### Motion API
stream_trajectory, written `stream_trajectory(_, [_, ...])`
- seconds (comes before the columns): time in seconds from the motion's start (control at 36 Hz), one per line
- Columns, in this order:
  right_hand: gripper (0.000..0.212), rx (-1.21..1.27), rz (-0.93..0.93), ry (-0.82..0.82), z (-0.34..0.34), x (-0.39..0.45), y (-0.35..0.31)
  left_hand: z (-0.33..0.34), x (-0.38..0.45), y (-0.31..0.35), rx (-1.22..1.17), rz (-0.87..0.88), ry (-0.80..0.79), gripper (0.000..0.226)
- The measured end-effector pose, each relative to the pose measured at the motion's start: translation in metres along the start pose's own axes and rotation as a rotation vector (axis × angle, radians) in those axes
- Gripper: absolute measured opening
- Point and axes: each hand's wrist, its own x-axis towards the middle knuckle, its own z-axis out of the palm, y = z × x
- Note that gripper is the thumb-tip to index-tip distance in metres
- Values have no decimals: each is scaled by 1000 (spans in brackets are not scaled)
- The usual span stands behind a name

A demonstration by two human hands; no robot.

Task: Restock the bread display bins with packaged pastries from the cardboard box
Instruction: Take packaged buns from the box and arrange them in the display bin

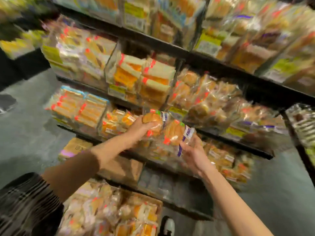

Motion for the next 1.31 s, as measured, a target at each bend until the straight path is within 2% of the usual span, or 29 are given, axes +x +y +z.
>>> stream_trajectory(0.19, [69,-328,-321,244,-46,-21,-113,100,26,100,-153,158,-99,70])
stream_trajectory(0.31, [79,-437,-558,523,-85,-15,-157,156,40,138,-170,300,-128,64])
stream_trajectory(0.42, [46,-605,-632,645,-121,-5,-189,212,54,162,-168,345,-144,50])
stream_trajectory(0.56, [41,-658,-548,687,-171,10,-213,272,77,171,-117,354,-182,41])
stream_trajectory(0.61, [56,-636,-467,660,-189,14,-221,295,82,171,-95,365,-205,34])
stream_trajectory(0.67, [93,-629,-404,605,-206,16,-226,315,86,170,-89,365,-245,34])
stream_trajectory(0.69, [107,-633,-370,583,-213,17,-227,322,88,168,-90,348,-283,41])
stream_trajectory(0.75, [115,-657,-327,551,-229,20,-226,337,96,163,-65,316,-343,59])
stream_trajectory(0.83, [98,-598,-306,579,-257,27,-220,356,103,157,-88,290,-372,70])
stream_trajectory(0.92, [63,-537,-285,655,-286,25,-222,371,115,150,-145,239,-372,59])
stream_trajectory(1.0, [41,-656,-344,765,-321,27,-229,383,133,142,-170,218,-315,45])
stream_trajectory(1.11, [39,-949,-417,865,-358,32,-239,394,155,120,-111,195,-256,39])
stream_trajectory(1.19, [51,-1090,-331,907,-378,46,-240,398,165,102,-56,184,-225,23])
stream_trajectory(1.31, [31,-1295,-272,870,-393,70,-237,402,171,92,-9,216,-198,18])
